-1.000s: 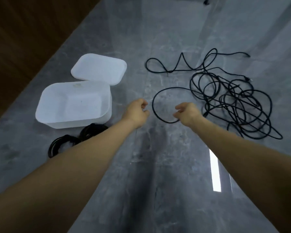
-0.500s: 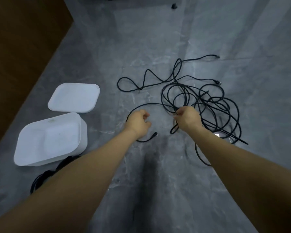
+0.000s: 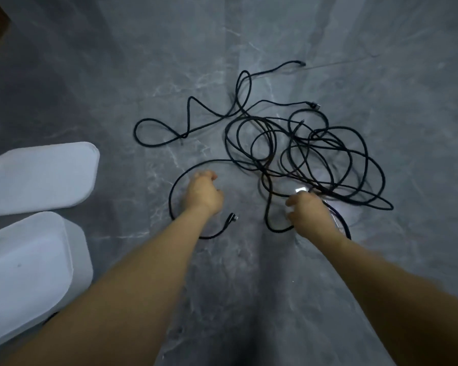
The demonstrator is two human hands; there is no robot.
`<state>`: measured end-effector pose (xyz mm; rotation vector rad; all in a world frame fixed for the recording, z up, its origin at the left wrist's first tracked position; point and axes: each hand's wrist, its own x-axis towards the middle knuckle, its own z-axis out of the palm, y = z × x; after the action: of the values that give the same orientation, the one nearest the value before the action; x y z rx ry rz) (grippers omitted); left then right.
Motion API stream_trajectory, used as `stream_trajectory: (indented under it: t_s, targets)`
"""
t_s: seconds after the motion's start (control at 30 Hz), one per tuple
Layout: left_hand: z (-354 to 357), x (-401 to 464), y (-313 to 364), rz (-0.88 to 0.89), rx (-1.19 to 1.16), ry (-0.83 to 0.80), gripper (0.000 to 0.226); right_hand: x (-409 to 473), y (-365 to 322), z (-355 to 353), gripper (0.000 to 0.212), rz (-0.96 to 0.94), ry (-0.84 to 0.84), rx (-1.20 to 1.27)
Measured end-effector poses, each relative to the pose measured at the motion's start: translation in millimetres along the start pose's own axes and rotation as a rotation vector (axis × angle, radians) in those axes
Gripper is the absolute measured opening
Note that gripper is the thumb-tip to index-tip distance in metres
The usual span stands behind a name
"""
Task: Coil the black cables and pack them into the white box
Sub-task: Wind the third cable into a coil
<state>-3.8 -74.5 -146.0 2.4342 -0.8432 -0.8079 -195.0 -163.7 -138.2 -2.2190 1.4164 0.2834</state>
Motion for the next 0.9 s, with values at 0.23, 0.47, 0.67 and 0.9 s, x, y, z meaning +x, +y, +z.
stream_trajectory:
  t_s: [0.23,0.47,0.67,0.9]
  targets:
    - [-1.5,14.2,-14.5,0.019,0.144,0.059,0.049,-1.4,11.4,3.4,0.022,0.025,0.093,-0.055]
    - [-18.4,22.8,-46.9,-0.447,0.265,0.085,0.060,3.4,-9.1,10.0,0.023,-0.041,0.212,-0.230]
    - [-14.7,18.1,-55.5,-0.376,0.374,-0.028,0.034,6.0,-15.3,7.3,0.010,0.011,0.178,-0.186]
    - [-22.8,4.9,-30.2,-0.317,0.237,-0.035,0.044,3.2,-16.2,-0.2,0.032,0.041,0.069,-0.142]
